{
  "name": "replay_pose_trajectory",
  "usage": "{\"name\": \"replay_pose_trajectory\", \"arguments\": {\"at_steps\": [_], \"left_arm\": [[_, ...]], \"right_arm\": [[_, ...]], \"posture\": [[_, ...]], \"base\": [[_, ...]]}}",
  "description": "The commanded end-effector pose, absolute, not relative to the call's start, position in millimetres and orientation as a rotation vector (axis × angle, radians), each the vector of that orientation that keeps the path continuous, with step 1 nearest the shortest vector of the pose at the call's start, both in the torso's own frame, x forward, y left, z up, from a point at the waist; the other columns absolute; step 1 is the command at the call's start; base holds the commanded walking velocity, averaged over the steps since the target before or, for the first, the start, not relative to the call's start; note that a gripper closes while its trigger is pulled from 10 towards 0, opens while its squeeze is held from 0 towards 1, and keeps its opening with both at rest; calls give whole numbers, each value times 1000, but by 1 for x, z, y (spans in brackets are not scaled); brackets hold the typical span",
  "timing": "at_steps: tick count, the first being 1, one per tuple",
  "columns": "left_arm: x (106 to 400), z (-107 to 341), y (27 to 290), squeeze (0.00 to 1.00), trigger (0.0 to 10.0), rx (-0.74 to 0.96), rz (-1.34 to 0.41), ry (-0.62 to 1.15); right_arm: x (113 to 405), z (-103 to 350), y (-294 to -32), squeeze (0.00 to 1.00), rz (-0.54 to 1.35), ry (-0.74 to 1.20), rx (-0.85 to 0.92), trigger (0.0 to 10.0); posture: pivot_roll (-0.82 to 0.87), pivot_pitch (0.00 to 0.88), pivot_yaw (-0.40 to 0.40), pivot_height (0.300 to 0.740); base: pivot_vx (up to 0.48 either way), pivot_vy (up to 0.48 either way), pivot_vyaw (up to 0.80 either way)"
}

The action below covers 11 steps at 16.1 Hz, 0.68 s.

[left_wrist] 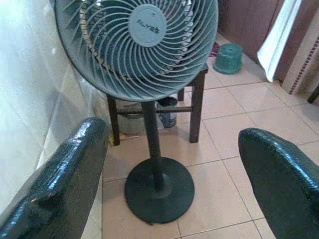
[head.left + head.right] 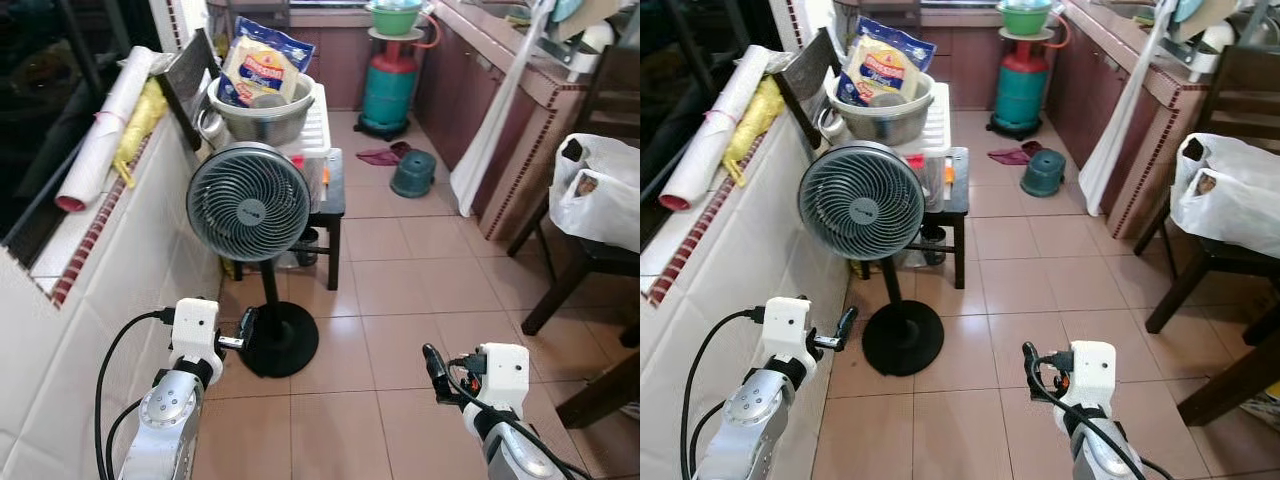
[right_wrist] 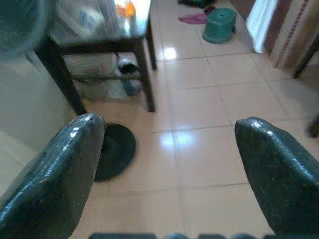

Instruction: Setting the table

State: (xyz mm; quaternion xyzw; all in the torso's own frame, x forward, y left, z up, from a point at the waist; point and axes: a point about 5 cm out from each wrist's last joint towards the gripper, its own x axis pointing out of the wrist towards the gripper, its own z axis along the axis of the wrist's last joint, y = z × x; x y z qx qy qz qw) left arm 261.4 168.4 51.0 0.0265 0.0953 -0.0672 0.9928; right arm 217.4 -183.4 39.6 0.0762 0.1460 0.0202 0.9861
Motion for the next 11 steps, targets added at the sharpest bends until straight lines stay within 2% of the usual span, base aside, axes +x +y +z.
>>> {"name": "replay_pose_trajectory", "arguments": {"at_steps": [1, 4, 9, 11], "left_arm": [[265, 56, 167, 0, 10000, 46, -134, 173], [263, 57, 167, 0, 10000, 36, -140, 175], [254, 50, 166, 0, 10000, 42, -172, 193], [255, 51, 163, 0, 10000, 36, -177, 193]], "right_arm": [[220, 48, -181, 0, 68, 259, 189, 10000], [221, 55, -184, 0, 56, 225, 25, 10000], [206, 57, -184, 0, 118, 229, 2, 10000], [205, 56, -182, 0, 115, 237, 13, 10000]], "posture": [[-78, 0, 17, 740], [-87, 0, 19, 740], [-99, 0, 9, 740], [-104, 0, 12, 740]], "base": [[0, 0, 0], [0, 0, 0], [0, 0, 0], [0, 0, -722]]}}
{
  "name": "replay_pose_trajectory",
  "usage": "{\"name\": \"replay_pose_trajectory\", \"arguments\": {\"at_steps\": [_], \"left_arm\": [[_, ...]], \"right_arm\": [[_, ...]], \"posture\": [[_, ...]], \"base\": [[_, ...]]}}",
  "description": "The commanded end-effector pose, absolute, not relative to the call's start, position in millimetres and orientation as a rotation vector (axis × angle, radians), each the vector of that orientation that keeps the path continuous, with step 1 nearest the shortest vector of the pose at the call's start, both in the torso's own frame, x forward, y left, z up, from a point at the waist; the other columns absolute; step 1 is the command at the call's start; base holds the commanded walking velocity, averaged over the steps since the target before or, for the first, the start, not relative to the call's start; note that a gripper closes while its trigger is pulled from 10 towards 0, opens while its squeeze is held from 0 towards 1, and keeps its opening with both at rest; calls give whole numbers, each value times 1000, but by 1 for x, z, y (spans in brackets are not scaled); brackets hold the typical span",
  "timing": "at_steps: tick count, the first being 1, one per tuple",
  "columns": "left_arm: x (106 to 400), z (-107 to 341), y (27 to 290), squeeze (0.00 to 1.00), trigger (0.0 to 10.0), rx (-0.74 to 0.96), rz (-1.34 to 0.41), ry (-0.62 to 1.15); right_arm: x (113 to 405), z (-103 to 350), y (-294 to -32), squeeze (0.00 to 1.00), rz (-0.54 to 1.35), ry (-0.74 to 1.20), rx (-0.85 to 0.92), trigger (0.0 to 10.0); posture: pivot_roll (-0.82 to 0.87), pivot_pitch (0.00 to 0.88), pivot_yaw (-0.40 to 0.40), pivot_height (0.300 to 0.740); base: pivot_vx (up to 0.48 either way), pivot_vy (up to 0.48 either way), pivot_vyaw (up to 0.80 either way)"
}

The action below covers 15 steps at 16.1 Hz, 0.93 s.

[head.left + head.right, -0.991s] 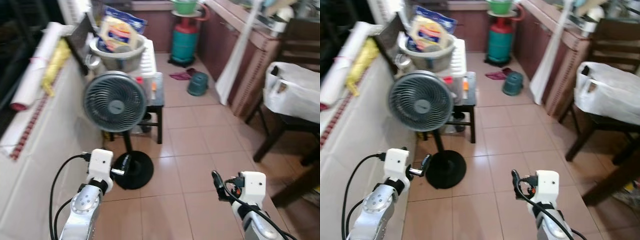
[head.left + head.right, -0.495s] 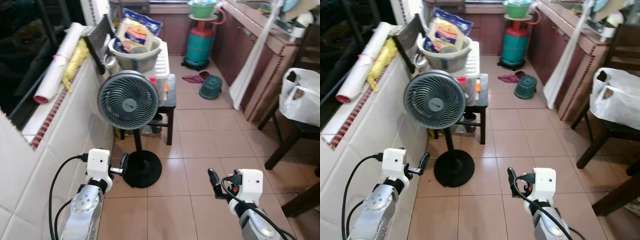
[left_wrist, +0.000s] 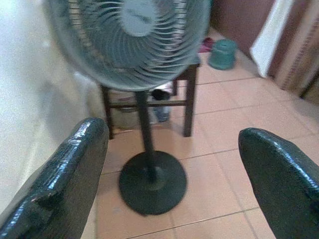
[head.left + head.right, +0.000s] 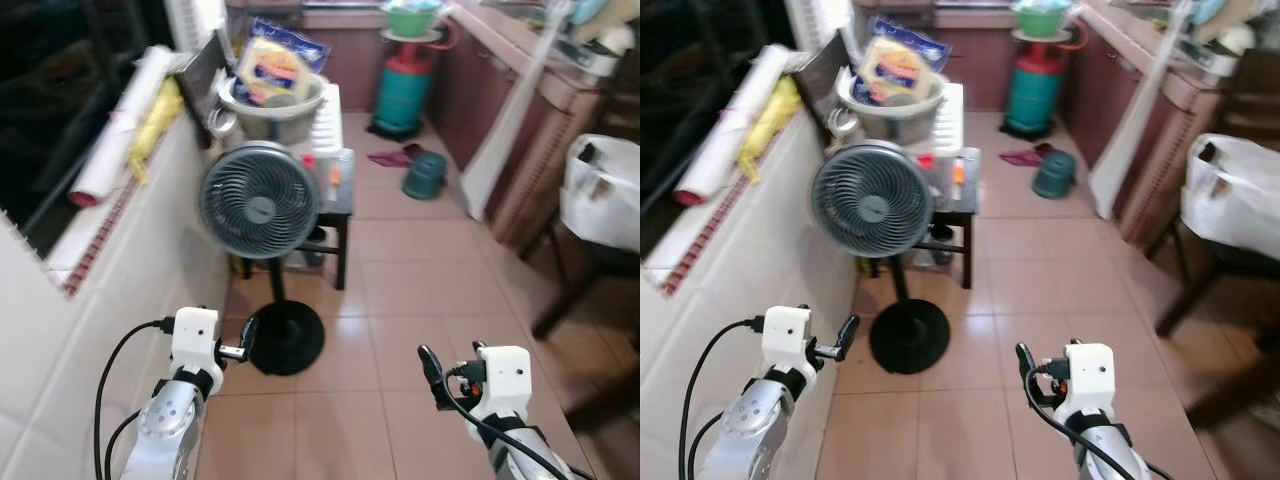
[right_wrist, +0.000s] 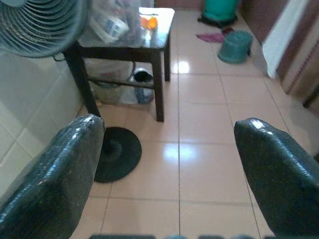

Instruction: Setting the table

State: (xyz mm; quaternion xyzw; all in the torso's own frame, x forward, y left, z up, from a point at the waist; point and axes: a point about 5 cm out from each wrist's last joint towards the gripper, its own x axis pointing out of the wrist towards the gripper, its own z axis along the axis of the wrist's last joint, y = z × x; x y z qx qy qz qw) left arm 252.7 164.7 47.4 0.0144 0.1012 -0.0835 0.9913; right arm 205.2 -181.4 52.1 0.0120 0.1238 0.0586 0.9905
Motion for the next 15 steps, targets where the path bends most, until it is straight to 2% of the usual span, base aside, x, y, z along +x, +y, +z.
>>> {"name": "replay_pose_trajectory", "arguments": {"at_steps": [1, 15], "left_arm": [[255, 51, 163, 0, 10000, 29, -179, 193], [271, 65, 156, 0, 10000, 24, -247, 153]], "right_arm": [[205, 56, -183, 0, 118, 239, -2, 10000], [212, 68, -183, 0, 45, 171, 23, 10000]], "posture": [[-105, 0, 12, 740], [-101, 0, 38, 740]], "base": [[0, 0, -725], [0, 0, -754]]}}
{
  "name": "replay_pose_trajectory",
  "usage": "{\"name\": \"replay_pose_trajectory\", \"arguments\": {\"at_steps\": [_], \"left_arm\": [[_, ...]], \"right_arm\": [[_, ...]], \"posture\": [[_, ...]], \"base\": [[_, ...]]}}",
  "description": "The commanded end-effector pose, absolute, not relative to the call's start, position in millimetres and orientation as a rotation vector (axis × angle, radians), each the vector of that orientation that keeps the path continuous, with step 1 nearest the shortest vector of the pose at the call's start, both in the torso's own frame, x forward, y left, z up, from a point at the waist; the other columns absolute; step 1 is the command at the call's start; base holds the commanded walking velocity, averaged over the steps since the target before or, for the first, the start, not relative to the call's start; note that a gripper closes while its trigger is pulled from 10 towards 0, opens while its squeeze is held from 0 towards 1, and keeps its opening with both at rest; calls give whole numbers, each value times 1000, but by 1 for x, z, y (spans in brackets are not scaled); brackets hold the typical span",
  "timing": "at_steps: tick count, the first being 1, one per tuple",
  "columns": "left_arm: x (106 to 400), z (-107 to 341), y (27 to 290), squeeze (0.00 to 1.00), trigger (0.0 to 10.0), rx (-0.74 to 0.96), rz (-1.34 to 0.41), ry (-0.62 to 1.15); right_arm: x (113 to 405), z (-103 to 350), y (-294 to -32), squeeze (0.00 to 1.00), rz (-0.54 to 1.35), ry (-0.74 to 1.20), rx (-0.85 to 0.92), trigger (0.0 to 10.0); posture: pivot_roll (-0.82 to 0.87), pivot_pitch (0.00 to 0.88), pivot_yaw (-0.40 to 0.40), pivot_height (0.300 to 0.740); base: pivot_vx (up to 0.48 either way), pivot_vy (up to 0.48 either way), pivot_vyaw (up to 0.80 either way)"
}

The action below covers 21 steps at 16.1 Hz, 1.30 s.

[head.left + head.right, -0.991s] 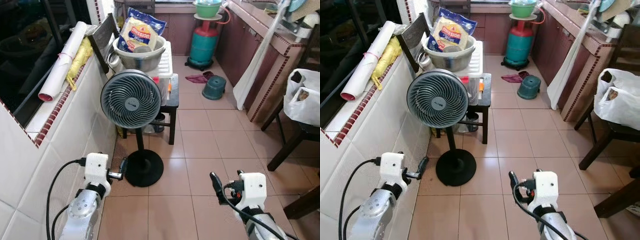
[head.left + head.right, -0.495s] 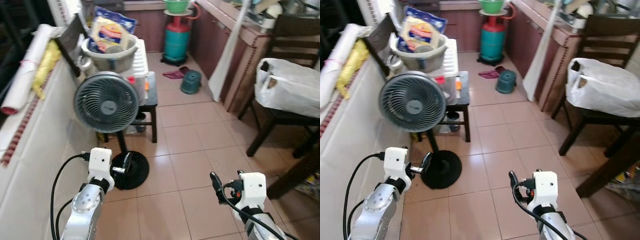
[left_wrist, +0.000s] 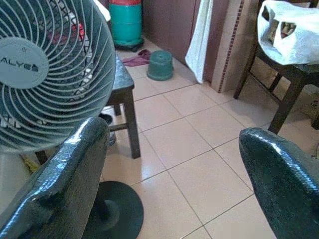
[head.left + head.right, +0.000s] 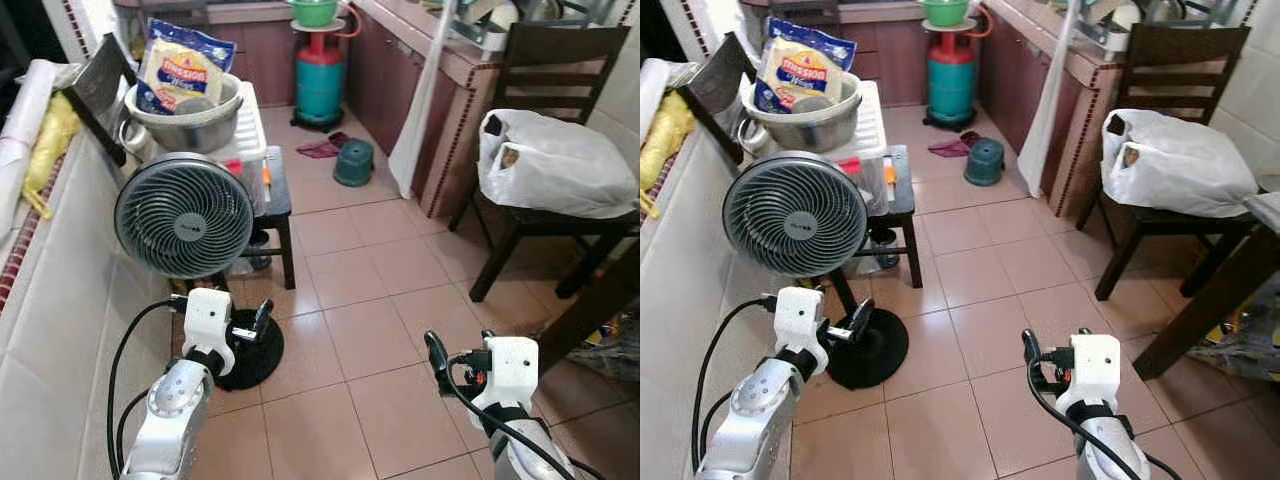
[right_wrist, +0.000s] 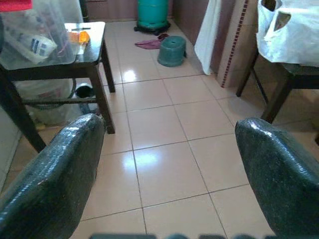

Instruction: Setting the table

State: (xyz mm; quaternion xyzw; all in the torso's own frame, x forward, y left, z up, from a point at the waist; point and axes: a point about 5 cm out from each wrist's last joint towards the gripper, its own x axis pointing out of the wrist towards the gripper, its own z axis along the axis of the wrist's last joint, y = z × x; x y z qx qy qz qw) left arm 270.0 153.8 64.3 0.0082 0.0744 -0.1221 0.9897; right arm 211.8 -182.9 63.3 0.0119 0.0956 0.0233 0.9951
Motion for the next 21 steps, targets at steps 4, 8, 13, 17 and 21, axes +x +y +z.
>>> {"name": "replay_pose_trajectory", "arguments": {"at_steps": [4, 8, 13, 17, 21], "left_arm": [[278, 69, 157, 0, 10000, 11, -239, 147], [289, 75, 160, 0, 10000, 45, -220, 122], [286, 71, 162, 0, 10000, 40, -211, 139], [283, 69, 155, 0, 10000, 29, -222, 146], [286, 76, 154, 0, 10000, -3, -255, 101]], "right_arm": [[216, 72, -181, 0, 35, 157, 35, 10000], [219, 72, -179, 0, 46, 165, 40, 10000], [222, 76, -180, 0, 42, 155, 38, 10000], [220, 78, -175, 0, 27, 143, 51, 10000], [219, 81, -179, 0, 6, 133, 47, 10000]], "posture": [[-103, 0, 41, 740], [-95, 0, 28, 740], [-98, 0, 41, 740], [-105, 0, 55, 740], [-115, 0, 62, 740]], "base": [[0, 0, -758], [0, 0, -759], [0, 0, -769], [0, 0, -772], [0, 0, -775]]}}
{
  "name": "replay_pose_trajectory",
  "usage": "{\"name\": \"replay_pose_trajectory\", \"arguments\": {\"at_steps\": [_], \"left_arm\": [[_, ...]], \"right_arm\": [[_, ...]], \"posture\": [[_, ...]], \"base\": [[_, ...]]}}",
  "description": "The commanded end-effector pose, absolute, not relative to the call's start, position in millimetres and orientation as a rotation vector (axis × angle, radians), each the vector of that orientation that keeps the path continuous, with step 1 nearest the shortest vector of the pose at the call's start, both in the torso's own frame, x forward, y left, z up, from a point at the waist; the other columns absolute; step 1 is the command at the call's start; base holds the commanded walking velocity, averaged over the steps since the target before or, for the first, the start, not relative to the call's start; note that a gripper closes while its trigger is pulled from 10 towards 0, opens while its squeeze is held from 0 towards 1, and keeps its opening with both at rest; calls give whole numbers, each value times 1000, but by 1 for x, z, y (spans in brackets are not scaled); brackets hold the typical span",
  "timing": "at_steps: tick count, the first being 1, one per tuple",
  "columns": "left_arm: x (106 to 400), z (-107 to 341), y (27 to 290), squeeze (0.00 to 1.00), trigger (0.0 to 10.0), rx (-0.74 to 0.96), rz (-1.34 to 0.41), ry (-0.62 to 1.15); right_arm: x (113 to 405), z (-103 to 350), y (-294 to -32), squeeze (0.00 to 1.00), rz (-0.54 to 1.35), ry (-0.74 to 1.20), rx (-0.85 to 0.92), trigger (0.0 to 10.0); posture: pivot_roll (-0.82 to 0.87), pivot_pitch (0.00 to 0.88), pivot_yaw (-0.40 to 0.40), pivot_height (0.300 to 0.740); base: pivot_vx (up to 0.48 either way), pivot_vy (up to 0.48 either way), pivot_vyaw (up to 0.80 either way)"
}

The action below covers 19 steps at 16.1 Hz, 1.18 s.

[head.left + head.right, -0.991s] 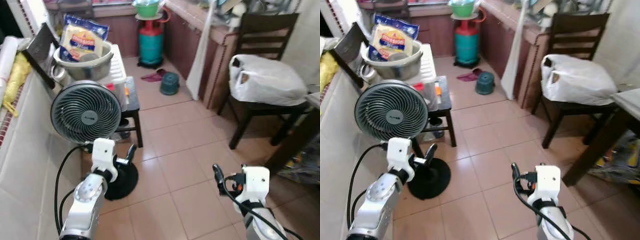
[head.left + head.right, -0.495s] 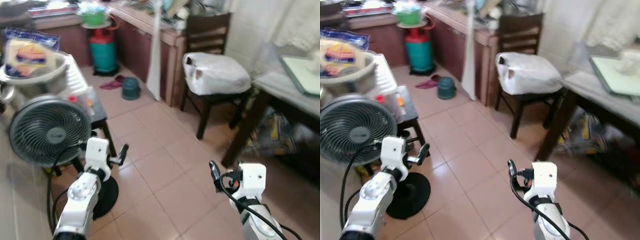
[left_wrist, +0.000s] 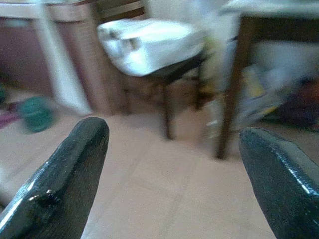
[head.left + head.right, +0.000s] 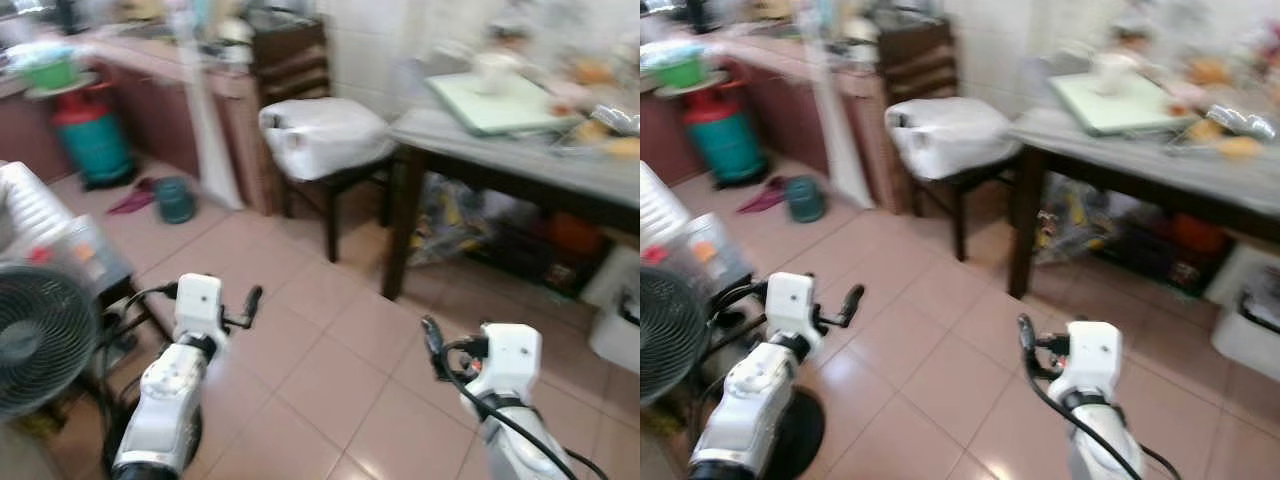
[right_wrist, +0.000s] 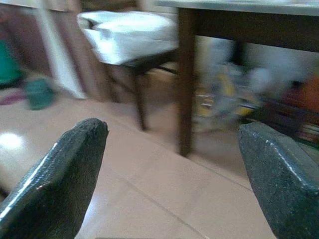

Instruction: Setting the table

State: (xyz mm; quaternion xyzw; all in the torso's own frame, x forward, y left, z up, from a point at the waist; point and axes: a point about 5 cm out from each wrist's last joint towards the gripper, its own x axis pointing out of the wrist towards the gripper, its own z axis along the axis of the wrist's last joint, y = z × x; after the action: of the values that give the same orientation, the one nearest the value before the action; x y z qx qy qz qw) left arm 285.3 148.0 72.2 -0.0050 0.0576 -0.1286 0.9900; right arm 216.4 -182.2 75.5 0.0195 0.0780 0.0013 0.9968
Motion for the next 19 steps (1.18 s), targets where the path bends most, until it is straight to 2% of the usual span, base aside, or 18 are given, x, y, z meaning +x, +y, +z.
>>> {"name": "replay_pose_trajectory", "arguments": {"at_steps": [1, 7, 9, 14, 19], "left_arm": [[286, 76, 154, 0, 10000, -3, -258, 101], [286, 75, 156, 0, 10000, -26, -260, 135], [285, 80, 161, 0, 10000, 23, -309, 130], [280, 85, 173, 0, 10000, 42, -284, 148], [275, 90, 164, 0, 10000, -18, -224, 132]], "right_arm": [[218, 82, -179, 0, 4, 133, 46, 10000], [219, 85, -181, 0, 7, 126, 37, 10000], [219, 87, -181, 0, 19, 127, 29, 10000], [218, 91, -181, 0, 42, 134, 15, 10000], [220, 95, -172, 0, 43, 125, 31, 10000]], "posture": [[-119, 0, 63, 740], [-122, 0, 46, 740], [-119, 0, 36, 740], [-103, 0, 0, 740], [-89, 0, 23, 740]], "base": [[0, 0, -769], [0, 0, -775], [0, 0, -775], [0, 0, -735], [0, 0, 0]]}}
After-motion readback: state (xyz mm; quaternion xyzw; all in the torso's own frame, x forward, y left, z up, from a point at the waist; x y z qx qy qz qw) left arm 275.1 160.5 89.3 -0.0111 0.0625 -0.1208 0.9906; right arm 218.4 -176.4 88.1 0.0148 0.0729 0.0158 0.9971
